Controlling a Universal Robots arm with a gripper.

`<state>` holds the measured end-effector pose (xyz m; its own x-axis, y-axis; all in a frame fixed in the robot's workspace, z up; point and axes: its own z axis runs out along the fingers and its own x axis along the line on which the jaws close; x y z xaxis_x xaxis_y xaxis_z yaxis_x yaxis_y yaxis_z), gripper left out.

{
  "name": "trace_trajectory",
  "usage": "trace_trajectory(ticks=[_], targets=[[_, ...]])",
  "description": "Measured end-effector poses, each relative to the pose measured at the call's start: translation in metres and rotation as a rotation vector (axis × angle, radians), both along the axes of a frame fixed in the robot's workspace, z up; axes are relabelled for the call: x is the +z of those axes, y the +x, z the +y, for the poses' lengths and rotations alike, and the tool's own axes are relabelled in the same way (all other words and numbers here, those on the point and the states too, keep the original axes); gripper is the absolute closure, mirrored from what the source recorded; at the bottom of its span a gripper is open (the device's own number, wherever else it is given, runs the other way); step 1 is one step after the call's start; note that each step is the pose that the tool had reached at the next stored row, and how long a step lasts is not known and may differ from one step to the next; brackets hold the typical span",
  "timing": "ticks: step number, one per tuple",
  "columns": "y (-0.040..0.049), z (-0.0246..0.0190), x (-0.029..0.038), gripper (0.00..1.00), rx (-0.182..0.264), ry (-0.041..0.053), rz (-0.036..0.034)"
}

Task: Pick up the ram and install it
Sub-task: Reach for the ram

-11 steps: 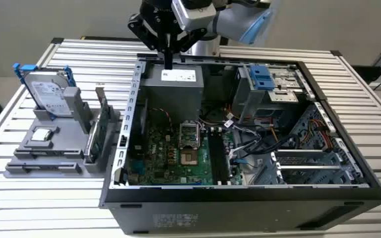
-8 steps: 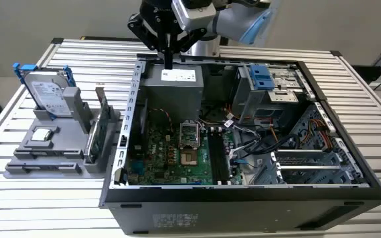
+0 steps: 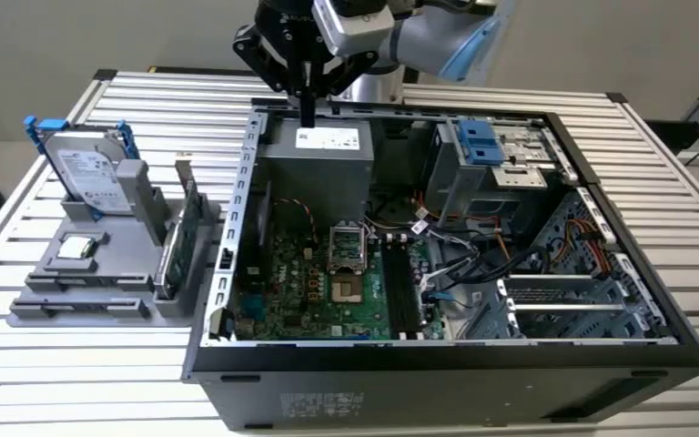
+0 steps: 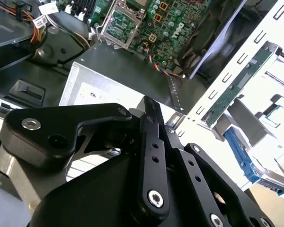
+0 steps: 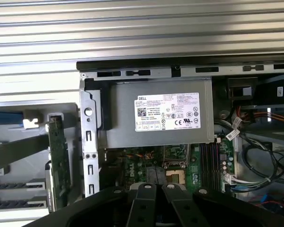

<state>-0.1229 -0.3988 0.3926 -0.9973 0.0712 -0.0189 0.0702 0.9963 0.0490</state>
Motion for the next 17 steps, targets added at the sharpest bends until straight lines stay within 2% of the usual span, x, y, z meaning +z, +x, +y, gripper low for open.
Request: trace_trajectory(ticks=[17], targets=[[-0.0097, -0.0001, 0.0000, 1.00, 0.000, 0.0002, 0.0000]])
